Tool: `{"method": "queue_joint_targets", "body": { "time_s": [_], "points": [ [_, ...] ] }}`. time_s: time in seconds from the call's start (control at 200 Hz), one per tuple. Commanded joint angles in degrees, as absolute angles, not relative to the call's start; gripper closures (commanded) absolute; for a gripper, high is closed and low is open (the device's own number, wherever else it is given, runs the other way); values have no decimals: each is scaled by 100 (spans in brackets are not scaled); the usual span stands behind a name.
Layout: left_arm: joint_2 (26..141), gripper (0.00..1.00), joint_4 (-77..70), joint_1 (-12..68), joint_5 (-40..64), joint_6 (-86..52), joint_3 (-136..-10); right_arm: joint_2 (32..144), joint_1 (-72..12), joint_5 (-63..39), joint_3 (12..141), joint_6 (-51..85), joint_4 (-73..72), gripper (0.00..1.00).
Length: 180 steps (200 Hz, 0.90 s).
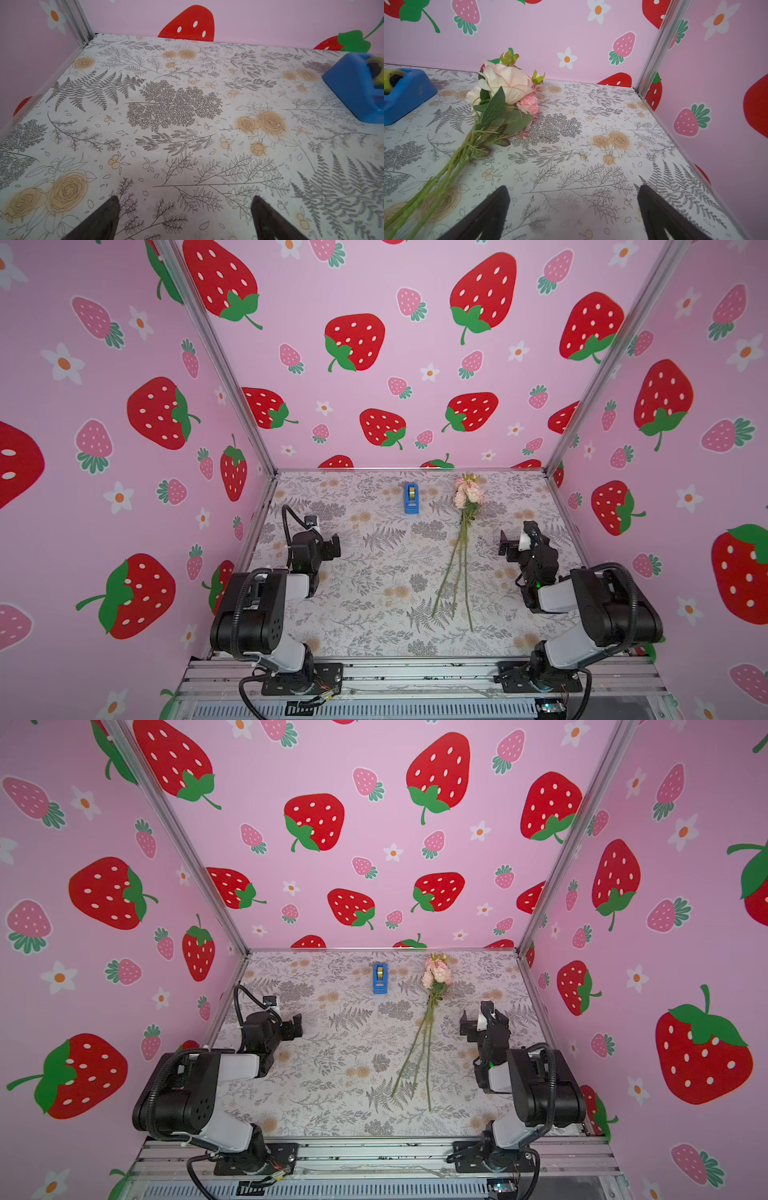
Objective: Wrap bouquets with tape
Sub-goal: Pick up the unwrapped bouquet from the center of the board.
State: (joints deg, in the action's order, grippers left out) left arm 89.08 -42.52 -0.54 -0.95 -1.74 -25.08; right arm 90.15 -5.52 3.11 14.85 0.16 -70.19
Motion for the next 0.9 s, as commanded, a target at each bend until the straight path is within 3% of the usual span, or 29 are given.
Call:
{"method": "queue_joint_targets", "body": {
  "time_s": [0.0,0.625,0.776,0.896],
  "points": [
    [8877,1,-4334,-79,-70,-167,-2640,8982,-550,290,1545,-9,-7137,0],
    [8824,1,-4357,-79,-57,-176,-2638,8854,-580,473,1510,25,-7216,0],
    [7940,1,-1974,-68,-44,-243,-3673,7352,-615,1104,2340,486,-4690,0],
    [7172,1,-1299,-70,-439,-1000,-3946,6741,-564,2048,2999,1798,-2861,0]
  ]
}}
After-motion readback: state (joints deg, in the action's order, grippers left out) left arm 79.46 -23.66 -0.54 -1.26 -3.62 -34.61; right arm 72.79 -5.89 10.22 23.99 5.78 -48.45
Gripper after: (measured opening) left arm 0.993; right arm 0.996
